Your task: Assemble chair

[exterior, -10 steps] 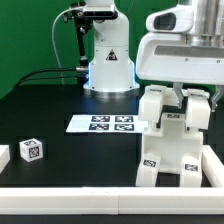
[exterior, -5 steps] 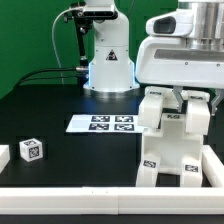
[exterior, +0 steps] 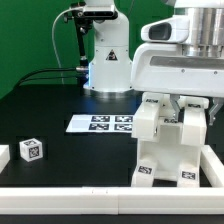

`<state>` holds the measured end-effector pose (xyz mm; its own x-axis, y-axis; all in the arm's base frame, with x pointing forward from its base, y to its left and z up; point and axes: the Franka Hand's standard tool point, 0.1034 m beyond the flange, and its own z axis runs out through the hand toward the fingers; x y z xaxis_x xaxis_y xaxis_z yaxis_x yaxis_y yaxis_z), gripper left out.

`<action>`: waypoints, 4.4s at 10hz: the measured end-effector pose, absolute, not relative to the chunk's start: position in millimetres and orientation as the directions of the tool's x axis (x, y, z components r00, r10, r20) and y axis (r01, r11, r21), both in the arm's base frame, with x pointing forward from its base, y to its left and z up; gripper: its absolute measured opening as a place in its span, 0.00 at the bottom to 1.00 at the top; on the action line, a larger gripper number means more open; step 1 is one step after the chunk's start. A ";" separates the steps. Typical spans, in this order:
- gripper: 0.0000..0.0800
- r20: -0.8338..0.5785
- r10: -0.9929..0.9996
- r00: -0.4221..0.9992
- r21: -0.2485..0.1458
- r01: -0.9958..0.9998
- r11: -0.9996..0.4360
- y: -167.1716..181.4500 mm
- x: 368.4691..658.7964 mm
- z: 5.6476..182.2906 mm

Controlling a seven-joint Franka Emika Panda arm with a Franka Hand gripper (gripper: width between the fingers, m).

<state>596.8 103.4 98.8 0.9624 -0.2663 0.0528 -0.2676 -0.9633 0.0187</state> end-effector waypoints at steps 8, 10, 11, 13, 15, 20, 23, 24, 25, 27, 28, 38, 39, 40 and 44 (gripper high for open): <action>0.79 0.051 -0.267 0.963 0.019 -0.268 -0.963 103.1 596.2 98.7; 0.81 -0.014 -0.262 0.965 0.029 -0.261 -0.965 102.0 586.2 115.8; 0.81 -0.035 -0.258 0.965 0.015 -0.258 -0.966 105.0 581.1 140.8; 0.81 -0.072 -0.241 0.968 -0.006 -0.242 -0.970 107.6 567.6 185.1; 0.81 -0.069 -0.242 0.968 -0.006 -0.243 -0.970 107.3 568.1 182.2; 0.81 -0.145 -0.296 0.944 -0.064 -0.308 -0.949 122.0 514.7 177.2; 0.81 -0.110 -0.291 0.950 -0.024 -0.295 -0.955 128.4 504.2 174.9; 0.81 -0.111 -0.295 0.949 -0.023 -0.299 -0.954 126.6 504.5 174.5; 0.81 -0.094 -0.295 0.951 -0.032 -0.299 -0.954 128.2 503.7 171.9; 0.81 -0.078 -0.299 0.951 -0.045 -0.303 -0.952 130.1 462.3 145.1; 0.81 -0.091 -0.324 0.942 -0.055 -0.330 -0.942 134.1 442.4 125.8; 0.81 -0.081 -0.506 0.859 -0.071 -0.512 -0.856 132.7 402.6 55.2; 0.81 -0.080 -0.508 0.858 -0.071 -0.513 -0.855 132.0 402.7 54.8; 0.81 -0.077 -0.519 0.851 -0.069 -0.524 -0.849 129.9 402.2 52.0; 0.81 -0.049 -0.606 0.794 -0.031 -0.608 -0.793 115.6 388.2 11.9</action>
Offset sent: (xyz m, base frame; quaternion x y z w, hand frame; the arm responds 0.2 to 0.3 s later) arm -0.0057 -0.0037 -0.0007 0.0022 -0.0058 -0.0043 1.0000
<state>388.2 115.6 11.9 0.7936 -0.6064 -0.0493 -0.6081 -0.7933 -0.0308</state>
